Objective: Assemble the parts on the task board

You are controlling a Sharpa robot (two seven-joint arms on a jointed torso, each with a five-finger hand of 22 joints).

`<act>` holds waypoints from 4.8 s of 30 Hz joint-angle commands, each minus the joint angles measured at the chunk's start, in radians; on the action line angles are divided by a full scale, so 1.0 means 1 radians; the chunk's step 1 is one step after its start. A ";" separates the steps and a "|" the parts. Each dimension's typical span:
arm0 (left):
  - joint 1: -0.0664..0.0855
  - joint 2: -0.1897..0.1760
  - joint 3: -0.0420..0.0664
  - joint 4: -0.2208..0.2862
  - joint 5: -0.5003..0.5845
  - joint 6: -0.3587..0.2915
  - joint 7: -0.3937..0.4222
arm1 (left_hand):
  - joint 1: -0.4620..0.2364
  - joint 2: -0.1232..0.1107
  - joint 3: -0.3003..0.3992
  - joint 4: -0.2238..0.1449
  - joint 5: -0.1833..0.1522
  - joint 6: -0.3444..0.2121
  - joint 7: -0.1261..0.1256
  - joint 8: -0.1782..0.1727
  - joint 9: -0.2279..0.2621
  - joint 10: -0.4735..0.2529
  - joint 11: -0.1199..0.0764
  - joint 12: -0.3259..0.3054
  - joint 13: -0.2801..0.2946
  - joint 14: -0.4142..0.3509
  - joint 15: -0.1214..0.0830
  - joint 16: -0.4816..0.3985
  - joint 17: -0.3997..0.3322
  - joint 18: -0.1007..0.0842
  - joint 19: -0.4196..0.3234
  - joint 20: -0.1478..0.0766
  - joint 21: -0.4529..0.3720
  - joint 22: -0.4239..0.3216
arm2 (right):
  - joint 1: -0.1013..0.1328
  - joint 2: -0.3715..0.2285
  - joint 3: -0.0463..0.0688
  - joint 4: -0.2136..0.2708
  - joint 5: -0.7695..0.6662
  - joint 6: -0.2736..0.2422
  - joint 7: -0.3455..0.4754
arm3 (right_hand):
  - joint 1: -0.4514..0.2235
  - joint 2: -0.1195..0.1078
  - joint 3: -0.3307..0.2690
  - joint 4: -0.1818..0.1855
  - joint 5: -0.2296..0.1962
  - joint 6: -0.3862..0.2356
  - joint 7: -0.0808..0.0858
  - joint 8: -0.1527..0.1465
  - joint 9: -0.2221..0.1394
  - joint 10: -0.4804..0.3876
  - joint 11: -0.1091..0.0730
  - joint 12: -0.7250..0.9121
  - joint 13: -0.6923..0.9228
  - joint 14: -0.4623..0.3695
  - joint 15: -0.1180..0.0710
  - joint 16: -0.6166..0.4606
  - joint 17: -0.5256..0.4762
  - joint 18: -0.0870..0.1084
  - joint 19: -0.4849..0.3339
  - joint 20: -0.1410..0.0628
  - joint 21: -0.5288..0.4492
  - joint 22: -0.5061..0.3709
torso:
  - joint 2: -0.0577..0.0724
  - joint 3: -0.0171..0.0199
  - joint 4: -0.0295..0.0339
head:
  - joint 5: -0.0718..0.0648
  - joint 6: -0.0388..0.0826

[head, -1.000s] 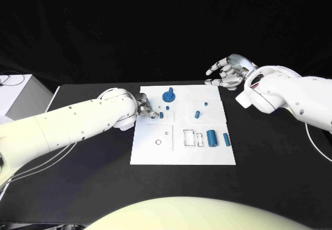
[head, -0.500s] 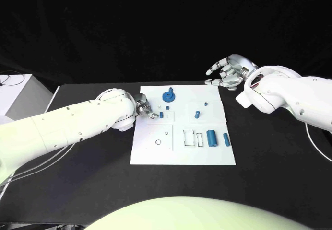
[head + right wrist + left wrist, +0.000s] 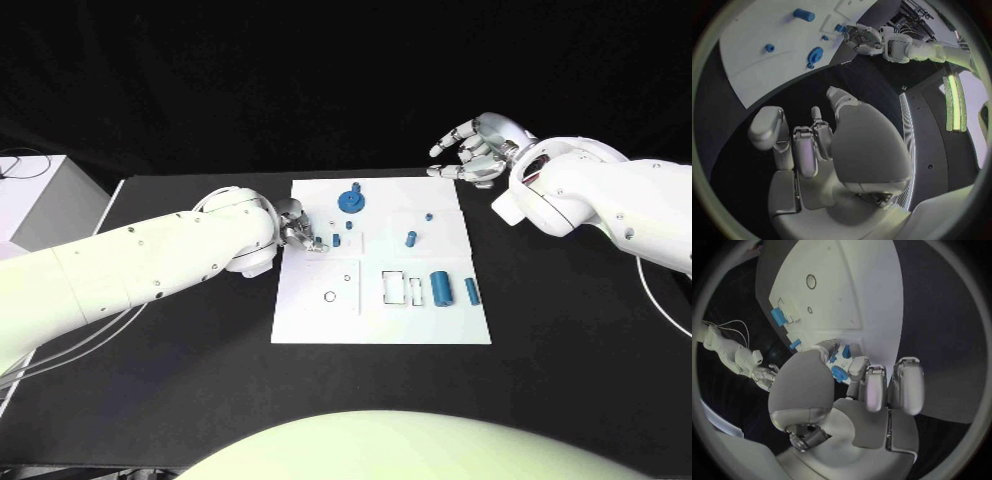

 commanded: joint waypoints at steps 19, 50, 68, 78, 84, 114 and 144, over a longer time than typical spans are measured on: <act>-0.038 -0.085 0.069 0.103 0.006 -0.207 0.317 | 0.329 0.030 -0.076 -0.003 0.004 -0.247 0.100 0.016 -0.092 -0.447 0.097 -0.210 -0.412 -0.240 0.096 -0.332 -0.295 0.130 -0.399 0.079 -0.601 -0.557 | -0.003 -0.006 0.000 0.000 -0.005 0.002 0.012 | -0.007 -0.001 0.005 -0.002 0.006 -0.010 0.001 0.005 0.001 -0.007 -0.001 -0.007 0.057 0.074 0.001 -0.007 0.139 0.014 -0.007 0.001 -0.006 -0.002 | -0.001 0.0015 0.0001 | -0.009 0.000; -0.052 0.112 0.052 -0.139 -0.275 -0.187 0.489 | 0.357 -0.030 0.140 -0.060 -0.127 -0.080 0.095 -0.264 -0.466 -0.500 0.130 -0.566 -0.804 -0.230 0.123 -0.234 -0.368 0.113 -0.344 0.111 -0.484 -0.429 | -0.006 0.010 -0.001 -0.017 0.064 -0.082 0.126 | -0.025 -0.048 0.210 -0.061 0.016 0.011 0.004 0.027 -0.002 -0.347 0.000 -0.847 -0.771 -0.096 0.002 -0.410 -0.366 0.090 -0.183 0.004 -0.591 -0.442 | 0.001 0.0030 -0.0017 | -0.019 0.035; -0.041 0.161 0.043 -0.194 -0.315 -0.175 0.470 | 0.394 -0.003 0.123 -0.077 -0.293 -0.013 0.090 -0.354 -0.499 -0.463 0.139 -0.679 -0.878 -0.208 0.130 -0.200 -0.383 0.102 -0.302 0.119 -0.427 -0.374 | -0.006 0.015 -0.001 -0.016 0.059 -0.088 0.127 | -0.038 -0.048 0.215 -0.074 0.017 0.012 0.003 0.023 -0.005 -0.329 -0.001 -0.878 -0.806 -0.078 0.000 -0.400 -0.347 0.090 -0.163 0.001 -0.603 -0.450 | 0.001 0.0019 -0.0008 | -0.023 0.032; -0.037 0.172 0.042 -0.207 -0.317 -0.165 0.455 | 0.417 0.005 0.211 -0.099 -0.289 0.019 0.103 -0.378 -0.504 -0.424 0.135 -0.708 -0.900 -0.201 0.125 -0.189 -0.387 0.098 -0.290 0.115 -0.400 -0.351 | -0.006 0.015 -0.001 -0.013 0.057 -0.086 0.124 | -0.041 -0.048 0.215 -0.075 0.017 0.012 0.003 0.023 -0.005 -0.328 0.000 -0.882 -0.811 -0.073 0.000 -0.394 -0.338 0.090 -0.160 0.001 -0.604 -0.451 | 0.001 0.0021 -0.0014 | -0.024 0.030; -0.036 0.182 0.042 -0.218 -0.314 -0.161 0.453 | 0.406 -0.003 0.256 -0.112 -0.289 0.030 0.107 -0.394 -0.507 -0.407 0.135 -0.731 -0.912 -0.202 0.125 -0.187 -0.394 0.098 -0.292 0.113 -0.390 -0.343 | -0.006 0.014 -0.001 -0.012 0.056 -0.085 0.123 | -0.043 -0.049 0.214 -0.076 0.017 0.013 0.003 0.022 -0.005 -0.326 0.000 -0.885 -0.814 -0.071 0.000 -0.391 -0.334 0.089 -0.158 0.001 -0.605 -0.452 | 0.002 0.0017 -0.0007 | -0.026 0.028; -0.035 0.209 0.023 -0.262 -0.307 -0.129 0.450 | 0.383 -0.003 0.284 -0.129 -0.293 0.039 0.104 -0.409 -0.506 -0.394 0.136 -0.754 -0.923 -0.195 0.127 -0.175 -0.389 0.095 -0.289 0.116 -0.371 -0.324 | -0.006 0.012 -0.001 -0.004 0.054 -0.085 0.120 | -0.048 -0.050 0.213 -0.077 0.017 0.014 0.003 0.022 -0.005 -0.323 -0.001 -0.889 -0.819 -0.068 0.000 -0.392 -0.334 0.089 -0.154 0.001 -0.607 -0.454 | 0.001 0.0020 -0.0010 | -0.031 0.018; -0.036 0.186 0.020 -0.241 -0.251 -0.283 0.536 | 0.358 0.031 0.350 -0.234 -0.296 0.116 0.099 -0.425 -0.479 -0.268 0.105 -0.769 -0.905 -0.118 0.098 -0.130 -0.301 0.068 -0.207 0.090 -0.237 -0.193 | -0.006 0.011 -0.001 -0.004 0.054 -0.083 0.120 | -0.050 -0.049 0.213 -0.076 0.017 0.014 0.003 0.022 -0.005 -0.322 -0.001 -0.890 -0.821 -0.068 0.000 -0.392 -0.334 0.089 -0.153 0.001 -0.608 -0.454 | 0.000 0.0009 0.0016 | -0.031 0.026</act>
